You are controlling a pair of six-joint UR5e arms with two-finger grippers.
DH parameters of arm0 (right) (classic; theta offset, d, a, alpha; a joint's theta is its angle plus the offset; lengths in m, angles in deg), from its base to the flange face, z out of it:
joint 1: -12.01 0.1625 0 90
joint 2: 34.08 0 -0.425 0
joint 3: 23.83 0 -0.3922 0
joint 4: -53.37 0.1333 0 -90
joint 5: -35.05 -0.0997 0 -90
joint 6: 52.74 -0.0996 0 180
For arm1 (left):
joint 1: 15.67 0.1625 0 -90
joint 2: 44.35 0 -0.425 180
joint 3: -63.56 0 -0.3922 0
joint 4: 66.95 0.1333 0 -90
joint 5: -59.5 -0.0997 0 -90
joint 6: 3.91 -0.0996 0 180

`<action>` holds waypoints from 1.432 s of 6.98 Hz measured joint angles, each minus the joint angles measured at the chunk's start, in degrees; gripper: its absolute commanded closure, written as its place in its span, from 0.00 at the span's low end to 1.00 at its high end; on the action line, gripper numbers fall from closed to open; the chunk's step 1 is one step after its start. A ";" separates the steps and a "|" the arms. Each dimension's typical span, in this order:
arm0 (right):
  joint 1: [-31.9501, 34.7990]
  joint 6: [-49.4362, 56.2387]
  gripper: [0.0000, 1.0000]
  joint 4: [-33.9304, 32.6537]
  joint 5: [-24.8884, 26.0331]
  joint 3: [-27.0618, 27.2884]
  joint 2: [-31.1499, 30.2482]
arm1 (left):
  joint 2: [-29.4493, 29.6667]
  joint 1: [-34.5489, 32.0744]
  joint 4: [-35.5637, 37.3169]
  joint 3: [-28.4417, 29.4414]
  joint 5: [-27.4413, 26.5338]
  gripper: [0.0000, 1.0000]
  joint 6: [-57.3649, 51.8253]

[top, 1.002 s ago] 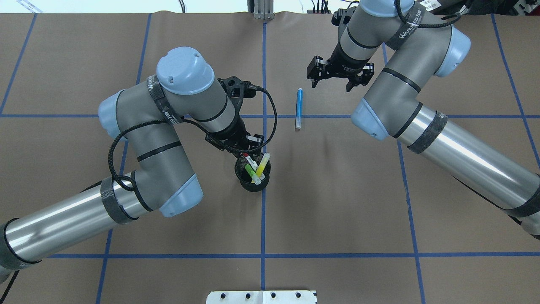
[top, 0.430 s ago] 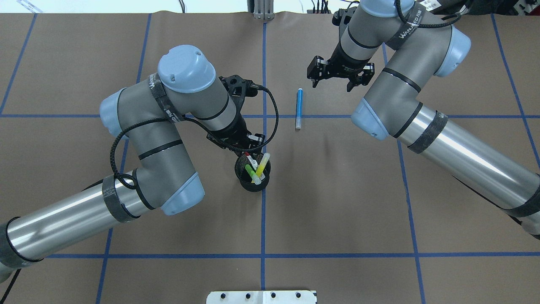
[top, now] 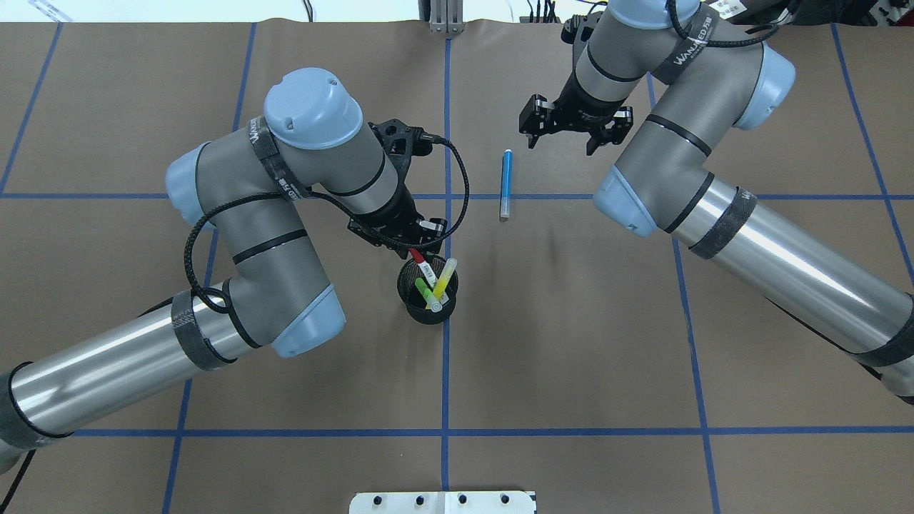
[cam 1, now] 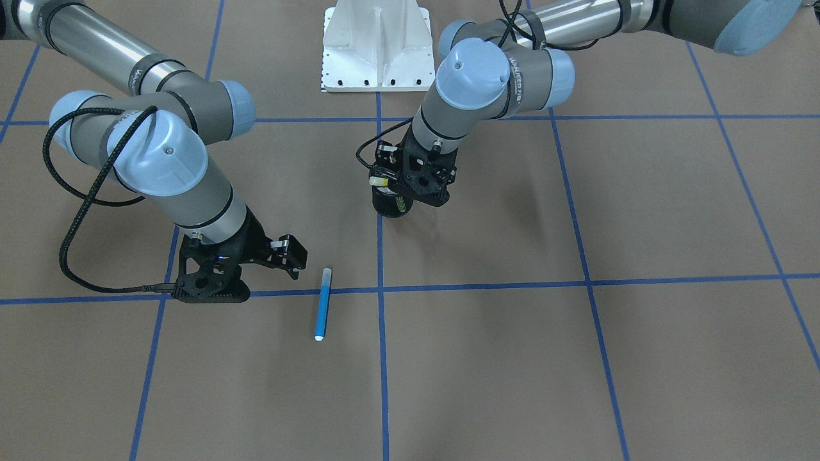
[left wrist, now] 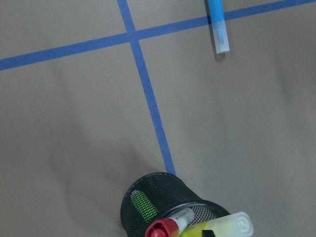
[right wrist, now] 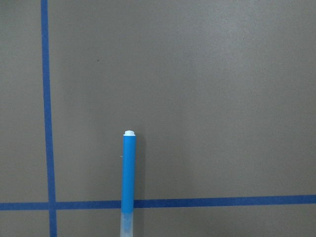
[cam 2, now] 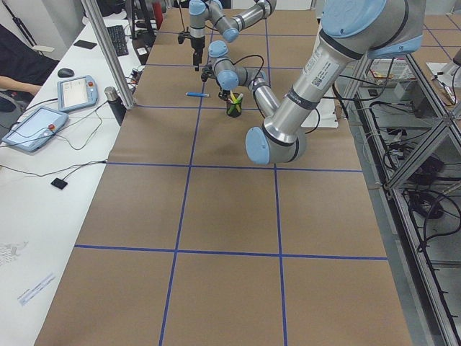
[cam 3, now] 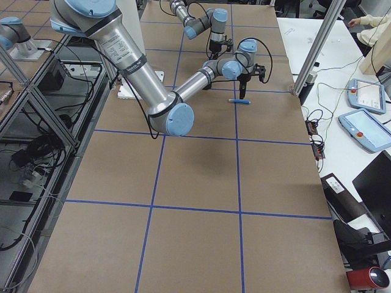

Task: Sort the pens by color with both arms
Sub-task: 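Lower the left gripper onto the red-capped marker while the right gripper withdraws, then lift the red-capped white marker out of the cup with the left gripper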

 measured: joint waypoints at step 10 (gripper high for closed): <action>0.41 -0.01 0.02 0.00 0.00 -0.07 0.01 | 0.56 0.17 -1.88 2.08 0.06 0.81 1.66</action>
